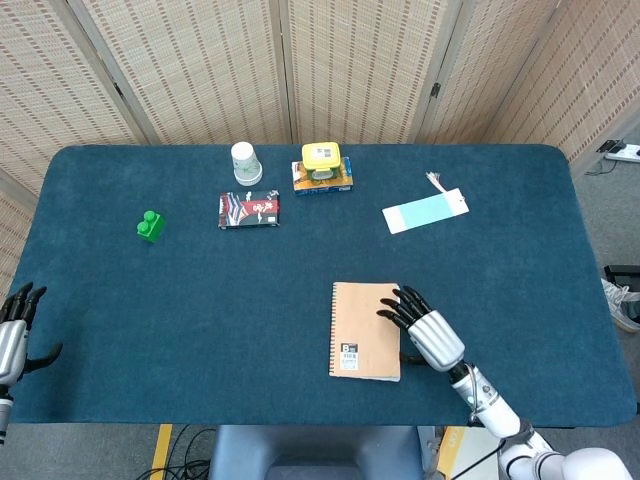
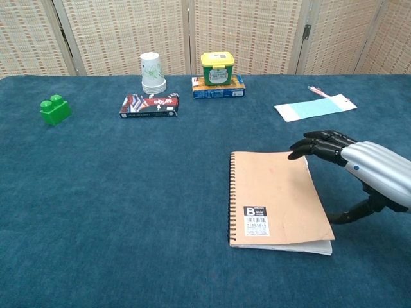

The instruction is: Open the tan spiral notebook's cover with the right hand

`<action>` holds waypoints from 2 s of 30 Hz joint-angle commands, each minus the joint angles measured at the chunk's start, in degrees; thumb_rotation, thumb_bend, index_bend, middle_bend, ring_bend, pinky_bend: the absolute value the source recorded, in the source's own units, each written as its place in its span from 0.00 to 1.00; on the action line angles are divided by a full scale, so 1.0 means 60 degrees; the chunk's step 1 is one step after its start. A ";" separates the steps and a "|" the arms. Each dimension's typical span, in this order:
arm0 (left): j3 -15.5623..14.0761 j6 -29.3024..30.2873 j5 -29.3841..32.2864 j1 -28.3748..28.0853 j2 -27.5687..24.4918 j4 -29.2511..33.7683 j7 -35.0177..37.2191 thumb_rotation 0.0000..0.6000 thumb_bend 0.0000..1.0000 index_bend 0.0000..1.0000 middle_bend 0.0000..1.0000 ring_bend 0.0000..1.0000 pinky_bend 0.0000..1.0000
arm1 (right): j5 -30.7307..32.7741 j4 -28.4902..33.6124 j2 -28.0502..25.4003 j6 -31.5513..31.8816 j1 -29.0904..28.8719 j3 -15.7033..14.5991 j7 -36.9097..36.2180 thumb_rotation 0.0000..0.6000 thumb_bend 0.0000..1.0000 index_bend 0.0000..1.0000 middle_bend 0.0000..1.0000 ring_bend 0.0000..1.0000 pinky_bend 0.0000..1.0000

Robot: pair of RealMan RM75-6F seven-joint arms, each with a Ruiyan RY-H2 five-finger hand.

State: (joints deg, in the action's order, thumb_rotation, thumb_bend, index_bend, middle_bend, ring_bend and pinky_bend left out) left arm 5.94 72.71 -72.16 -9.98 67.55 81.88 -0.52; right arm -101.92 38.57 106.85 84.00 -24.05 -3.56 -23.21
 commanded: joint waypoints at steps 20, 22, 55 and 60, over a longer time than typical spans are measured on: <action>0.0204 -0.0064 0.0429 0.0097 -0.0181 -0.0017 0.0266 1.00 0.30 0.10 0.03 0.08 0.22 | 0.0113 0.0594 0.0408 0.0084 -0.1259 0.0605 0.0731 1.00 0.18 0.13 0.11 0.00 0.00; 0.0253 -0.0130 0.0519 0.0100 -0.0201 0.0069 0.0417 1.00 0.30 0.10 0.03 0.08 0.22 | 0.0080 0.0657 0.0450 -0.0098 -0.1609 0.0745 0.0975 1.00 0.18 0.12 0.11 0.00 0.00; 0.0547 -0.0540 0.0729 0.0303 -0.0737 -0.0786 0.2263 1.00 0.30 0.11 0.03 0.08 0.22 | 0.1947 0.1601 0.1093 -0.5086 -0.5285 0.2155 0.0018 1.00 0.15 0.03 0.05 0.00 0.00; 0.0546 -0.0591 0.0715 0.0309 -0.0752 -0.0853 0.2359 1.00 0.30 0.11 0.03 0.08 0.22 | 0.1924 0.1693 0.1009 -0.4911 -0.5396 0.2180 0.0060 1.00 0.15 0.02 0.04 0.00 0.00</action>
State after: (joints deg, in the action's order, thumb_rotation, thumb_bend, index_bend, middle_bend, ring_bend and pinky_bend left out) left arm 9.21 69.20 -67.88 -8.11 63.04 76.77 13.61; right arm -90.37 48.22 113.44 54.50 -56.29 9.52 -23.32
